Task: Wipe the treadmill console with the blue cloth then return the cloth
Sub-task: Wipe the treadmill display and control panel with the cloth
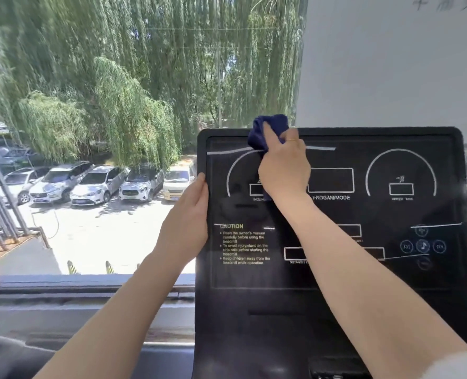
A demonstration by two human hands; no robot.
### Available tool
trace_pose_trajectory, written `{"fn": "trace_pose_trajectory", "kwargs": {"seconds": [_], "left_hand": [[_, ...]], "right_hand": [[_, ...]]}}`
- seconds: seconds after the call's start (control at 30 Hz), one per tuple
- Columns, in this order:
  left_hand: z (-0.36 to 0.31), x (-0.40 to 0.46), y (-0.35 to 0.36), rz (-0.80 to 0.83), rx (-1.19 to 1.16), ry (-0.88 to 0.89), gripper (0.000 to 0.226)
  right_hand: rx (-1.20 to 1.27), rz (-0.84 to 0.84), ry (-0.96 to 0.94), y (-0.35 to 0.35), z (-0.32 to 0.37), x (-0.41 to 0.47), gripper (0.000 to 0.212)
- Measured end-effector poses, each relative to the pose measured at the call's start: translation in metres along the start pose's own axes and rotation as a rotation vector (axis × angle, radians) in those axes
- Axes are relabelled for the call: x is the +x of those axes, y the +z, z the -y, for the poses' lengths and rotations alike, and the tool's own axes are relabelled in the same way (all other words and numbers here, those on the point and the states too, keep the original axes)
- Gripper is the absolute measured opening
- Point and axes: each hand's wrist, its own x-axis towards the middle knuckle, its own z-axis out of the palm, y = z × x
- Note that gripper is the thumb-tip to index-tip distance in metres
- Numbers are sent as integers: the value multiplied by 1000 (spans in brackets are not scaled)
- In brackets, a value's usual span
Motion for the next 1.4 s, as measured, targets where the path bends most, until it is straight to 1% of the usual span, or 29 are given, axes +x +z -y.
{"fn": "trace_pose_trajectory", "kwargs": {"seconds": [0.03, 0.07, 0.1, 0.17, 0.2, 0.27, 0.3, 0.33, 0.37, 0.47, 0.5, 0.57, 0.63, 0.67, 0.73, 0.8, 0.83, 0.87, 0.9, 0.97, 1.03, 1.07, 1.1, 1.13, 1.23, 1.3, 1.33, 1.37, 1.4], "left_hand": [[1, 0, -2, -18, -1, 2, 59], [2, 0, -2, -24, -3, 4, 60], [4, 1, -2, -19, -8, 10, 60], [7, 1, 0, -4, -21, 22, 58], [7, 2, 0, 4, -36, 20, 56], [6, 2, -1, 7, -60, 22, 52], [5, 1, -1, -6, -62, 27, 52], [5, 0, -1, -17, -56, 30, 52], [5, -1, 0, -17, -50, 28, 52], [4, -2, 3, 8, -40, 8, 56], [5, -2, 5, 16, -32, 9, 55], [2, -2, 4, 35, -36, 7, 55], [-2, -2, 1, 48, -46, -26, 55], [-4, -2, -2, 62, -41, -52, 55], [-5, -1, -2, 59, 14, -60, 54], [-7, 1, 0, 99, 110, -82, 53], [-8, 3, 2, 115, 146, -94, 52], [-11, 4, 1, 126, 161, -106, 53], [-16, 5, 0, 125, 155, -122, 54], [-26, 7, -3, 122, 138, -157, 58], [-35, 7, -5, 138, 97, -209, 67], [-42, 7, -6, 138, 77, -228, 73], [-48, 8, -6, 133, 63, -243, 78], [-53, 9, -6, 132, 53, -257, 80], [-62, 13, -4, 113, 46, -299, 84], [-63, 13, -1, 114, 74, -300, 86], [-62, 12, 1, 127, 91, -296, 89], [-60, 9, 2, 141, 104, -294, 92], [-56, 6, 4, 155, 113, -290, 97]], "right_hand": [[0, -13, 46, 0, 6, -1, 62], [4, -34, 40, 2, 17, -4, 60], [9, -44, -7, 6, 29, -7, 59], [-7, -13, -160, 17, 54, -16, 58], [-23, 19, -239, 21, 64, -21, 57], [-50, 91, -330, 23, 66, -22, 55], [-43, 71, -352, 20, 60, -19, 54], [-40, -1, -349, 16, 48, -15, 55], [-40, -34, -303, 11, 34, -11, 56], [-101, -17, -49, -4, -19, -8, 59], [-103, -38, 29, -8, -31, -11, 59], [-81, -81, 142, -8, -34, -14, 59], [-32, -62, 169, -3, -19, -11, 59], [-32, -42, 114, 0, -8, -11, 60], [-34, -3, -126, 3, 8, -15, 60], [-40, -10, -312, 3, -3, -12, 57], [-58, 5, -340, -1, -16, -8, 56], [-78, 9, -302, -7, -33, -4, 56], [-91, -12, -213, -13, -52, 0, 56], [-95, -90, 20, -26, -85, 2, 58], [-46, -112, 202, -31, -91, 1, 60], [-25, -87, 228, -29, -84, 0, 61], [-12, -58, 207, -25, -71, -2, 62], [-9, -55, 131, -19, -58, -6, 62], [16, -55, -278, -1, -28, -28, 58], [-46, -41, -513, 0, -39, -26, 53], [-65, -46, -558, -5, -51, -18, 51], [-63, -52, -517, -14, -65, -9, 50], [-45, -68, -395, -22, -80, 3, 50]]}}
